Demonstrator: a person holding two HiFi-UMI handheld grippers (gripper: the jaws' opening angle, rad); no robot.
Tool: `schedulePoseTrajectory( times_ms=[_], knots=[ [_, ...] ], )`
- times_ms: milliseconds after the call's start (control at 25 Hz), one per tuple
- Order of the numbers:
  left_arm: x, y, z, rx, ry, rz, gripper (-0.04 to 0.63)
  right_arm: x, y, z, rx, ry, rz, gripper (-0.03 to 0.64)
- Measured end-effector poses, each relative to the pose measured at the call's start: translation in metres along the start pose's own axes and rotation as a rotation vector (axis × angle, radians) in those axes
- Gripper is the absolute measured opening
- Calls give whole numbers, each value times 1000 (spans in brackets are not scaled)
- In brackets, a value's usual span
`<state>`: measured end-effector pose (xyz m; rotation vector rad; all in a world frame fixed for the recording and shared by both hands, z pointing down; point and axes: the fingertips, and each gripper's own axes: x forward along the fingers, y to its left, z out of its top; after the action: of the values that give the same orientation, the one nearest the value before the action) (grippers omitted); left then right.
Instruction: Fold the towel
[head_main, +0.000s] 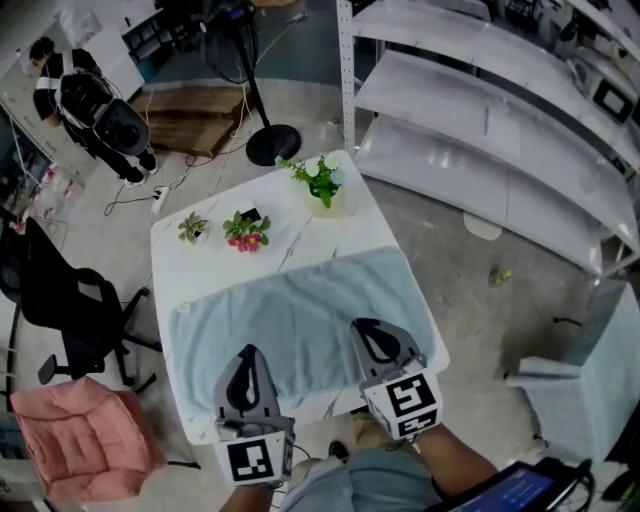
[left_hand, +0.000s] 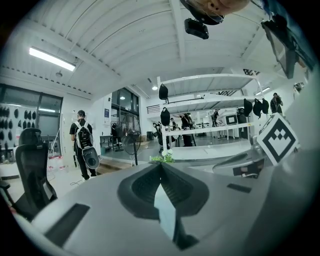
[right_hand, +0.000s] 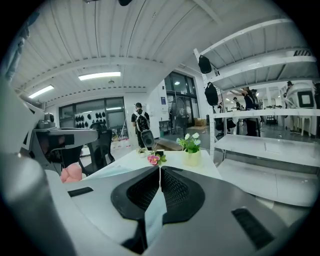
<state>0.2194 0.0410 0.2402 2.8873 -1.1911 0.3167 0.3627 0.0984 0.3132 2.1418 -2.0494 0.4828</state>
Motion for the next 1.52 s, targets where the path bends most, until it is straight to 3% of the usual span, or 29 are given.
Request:
schedulePoseTrajectory(
  times_ms=[440,920,1520],
  knots=[
    [38,-14,20,-5,-53,-5,5,18,-38,26,-22,-39,-6,28],
    [65,-3,53,-10,-153,8,5,11,-73,51,-69,-65,-89,29],
    [77,-36,8,-51,-36,-112,5,0,-92,1,-2,41,-166,32]
  ],
)
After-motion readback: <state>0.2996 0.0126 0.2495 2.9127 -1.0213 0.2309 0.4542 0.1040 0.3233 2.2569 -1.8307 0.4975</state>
